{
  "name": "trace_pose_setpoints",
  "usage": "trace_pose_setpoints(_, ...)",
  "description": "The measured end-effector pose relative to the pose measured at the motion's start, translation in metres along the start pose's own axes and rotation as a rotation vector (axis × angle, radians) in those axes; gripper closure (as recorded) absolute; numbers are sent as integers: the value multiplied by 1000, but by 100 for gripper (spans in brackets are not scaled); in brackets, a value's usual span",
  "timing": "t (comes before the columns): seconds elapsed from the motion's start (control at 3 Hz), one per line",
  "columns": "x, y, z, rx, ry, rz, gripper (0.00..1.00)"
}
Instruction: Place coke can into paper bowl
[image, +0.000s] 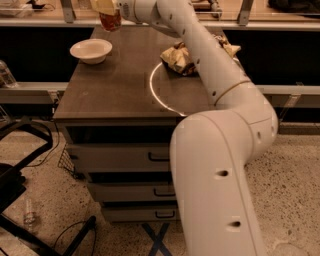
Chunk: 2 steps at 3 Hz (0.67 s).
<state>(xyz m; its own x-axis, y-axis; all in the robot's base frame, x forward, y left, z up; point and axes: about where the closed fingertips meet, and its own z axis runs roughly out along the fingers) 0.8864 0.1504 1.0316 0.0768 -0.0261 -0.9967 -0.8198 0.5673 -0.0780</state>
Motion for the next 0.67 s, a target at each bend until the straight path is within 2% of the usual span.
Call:
trace_pose_setpoints(0.33,14,2,27,-27,10,-4,100)
trace_pose_setpoints(0.67,27,14,44,-71,30,24,100)
